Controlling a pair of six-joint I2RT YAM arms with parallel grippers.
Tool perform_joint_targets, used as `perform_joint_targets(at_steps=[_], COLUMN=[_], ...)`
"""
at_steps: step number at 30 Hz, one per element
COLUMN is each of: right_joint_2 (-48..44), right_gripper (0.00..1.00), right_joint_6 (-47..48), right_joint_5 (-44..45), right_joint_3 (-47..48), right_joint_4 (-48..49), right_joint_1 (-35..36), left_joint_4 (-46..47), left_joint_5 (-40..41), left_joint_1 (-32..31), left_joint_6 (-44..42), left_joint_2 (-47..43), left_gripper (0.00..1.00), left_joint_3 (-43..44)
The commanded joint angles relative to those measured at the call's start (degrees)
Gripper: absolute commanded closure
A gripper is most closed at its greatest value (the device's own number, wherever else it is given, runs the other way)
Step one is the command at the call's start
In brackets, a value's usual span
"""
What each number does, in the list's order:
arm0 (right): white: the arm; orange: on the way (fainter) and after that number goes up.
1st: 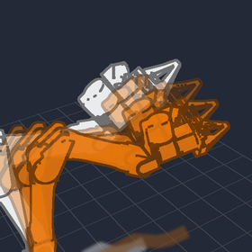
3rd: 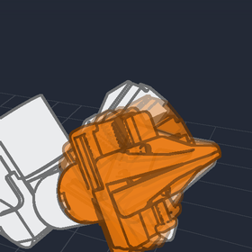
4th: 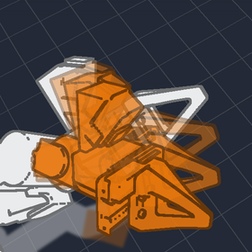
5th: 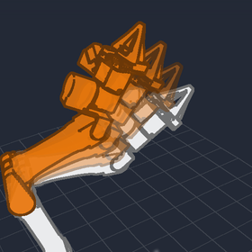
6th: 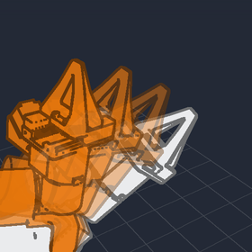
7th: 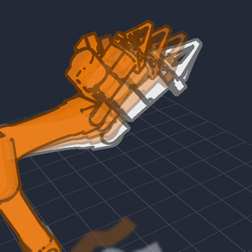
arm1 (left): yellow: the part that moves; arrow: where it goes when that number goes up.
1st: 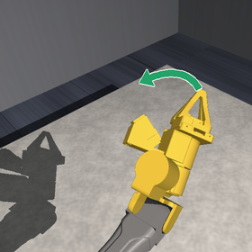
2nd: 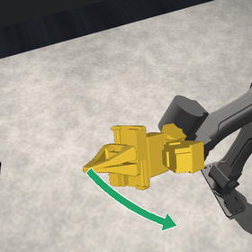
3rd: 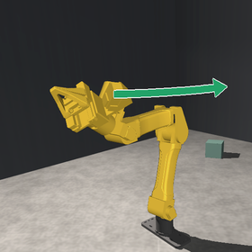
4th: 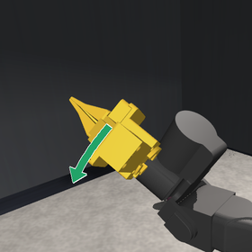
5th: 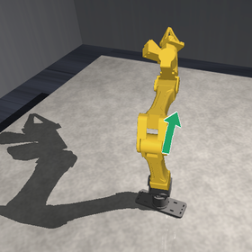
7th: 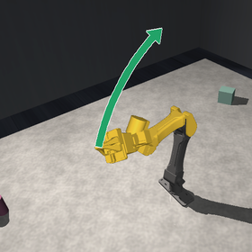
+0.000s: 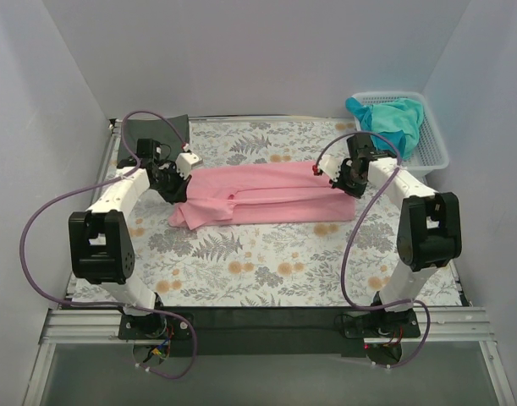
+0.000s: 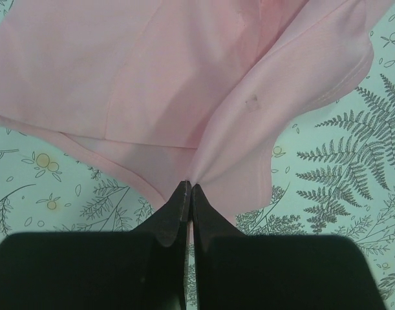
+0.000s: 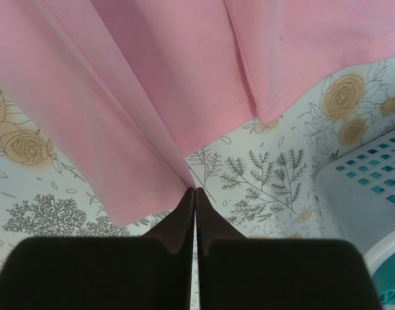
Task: Fold and stack the t-shirts
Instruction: Fold the tshirt
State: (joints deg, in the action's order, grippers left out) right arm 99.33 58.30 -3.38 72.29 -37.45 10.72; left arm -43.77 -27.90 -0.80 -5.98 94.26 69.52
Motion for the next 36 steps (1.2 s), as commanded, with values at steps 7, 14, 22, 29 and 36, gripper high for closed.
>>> perform_joint_targets(at_steps=[7,14,22,29,36], right_joint_2=[5.6,8.95,11.94,11.59,11.59], right_gripper=[0.99,0.99,0.99,0.99,0.99], right_joint_6=[1.99,1.46,0.67,0.58,0.58], right_joint_5=[0.04,0.21,0.21,0.21,0.3], right_joint_3=[8.03,9.88,10.85,10.24,9.89], right_joint_4=[-0.43,-0.25,0.1,0.27,0.71], right_joint_1=[-0.44,-0.53,-0.52,-0.61,-0.61], left_joint_4=[3.07,4.74,7.03,6.5,6.59], left_joint_5=[-0.14,1.44,1.8,1.45,1.97], left_joint_1=[0.62,0.71,0.71,0.62,0.62], left_joint_6=[1.32,2.72,5.54,5.45,5.01], left_joint_2=[3.65,8.13,12.17,12.53,14.11], left_gripper=[1.0,1.0,1.0,1.0,1.0], left_joint_3=[5.1,6.77,8.79,10.38,11.25])
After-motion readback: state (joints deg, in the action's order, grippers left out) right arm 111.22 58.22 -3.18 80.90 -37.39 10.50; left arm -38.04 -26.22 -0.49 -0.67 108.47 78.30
